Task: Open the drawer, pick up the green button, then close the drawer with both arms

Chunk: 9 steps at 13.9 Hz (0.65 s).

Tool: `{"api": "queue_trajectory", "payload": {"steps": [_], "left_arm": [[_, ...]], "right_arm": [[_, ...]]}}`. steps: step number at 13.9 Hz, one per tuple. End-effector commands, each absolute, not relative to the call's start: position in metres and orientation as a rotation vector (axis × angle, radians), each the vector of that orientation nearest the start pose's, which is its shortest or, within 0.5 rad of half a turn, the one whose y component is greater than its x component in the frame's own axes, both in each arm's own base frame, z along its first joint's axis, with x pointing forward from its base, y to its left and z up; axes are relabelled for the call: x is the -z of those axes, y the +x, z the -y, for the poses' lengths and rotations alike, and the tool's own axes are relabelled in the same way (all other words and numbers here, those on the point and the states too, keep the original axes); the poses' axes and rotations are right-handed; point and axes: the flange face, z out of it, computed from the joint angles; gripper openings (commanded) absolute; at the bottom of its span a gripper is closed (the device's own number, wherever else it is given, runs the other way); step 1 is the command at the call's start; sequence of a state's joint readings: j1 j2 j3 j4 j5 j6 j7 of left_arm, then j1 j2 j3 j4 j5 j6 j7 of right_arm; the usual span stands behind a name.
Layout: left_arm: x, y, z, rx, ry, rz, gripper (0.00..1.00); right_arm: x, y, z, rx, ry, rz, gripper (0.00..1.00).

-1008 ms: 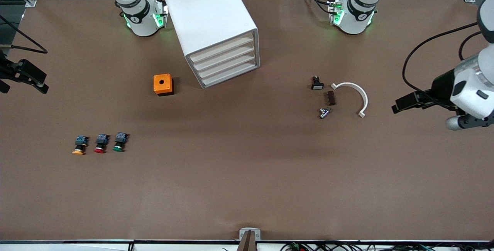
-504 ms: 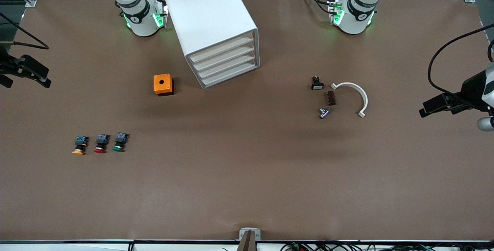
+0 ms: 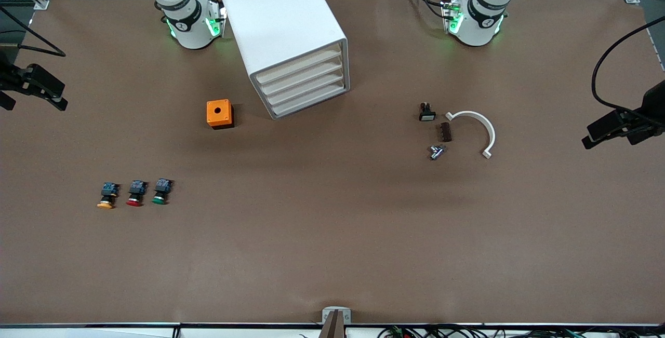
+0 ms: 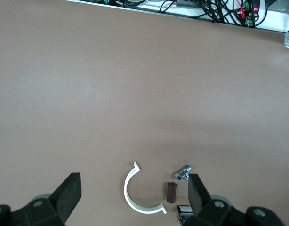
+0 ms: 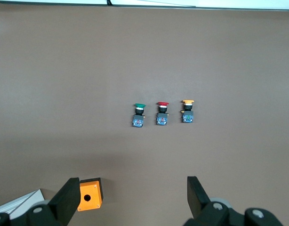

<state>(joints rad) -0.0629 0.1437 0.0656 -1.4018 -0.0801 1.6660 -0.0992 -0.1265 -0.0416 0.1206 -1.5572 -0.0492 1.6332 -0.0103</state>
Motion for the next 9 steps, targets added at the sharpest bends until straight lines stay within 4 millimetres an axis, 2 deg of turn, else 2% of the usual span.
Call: {"api": "queue_trajectory", "payload": {"steps": [1,9], "left_arm": [[-0.6376,0.5982,0.0123,0.180,-3.188,0.138,1.00],[-0.6361,0.5952,0.0157,0.143,-3.179,0.124,1.00]], "right_arm": [[-0.6586,0.5352,0.0040,0.206,-3.177,-0.006,1.00],[-0.6597,0.5365,0.0042,0.209,-3.176,-0.008,1.00]]}}
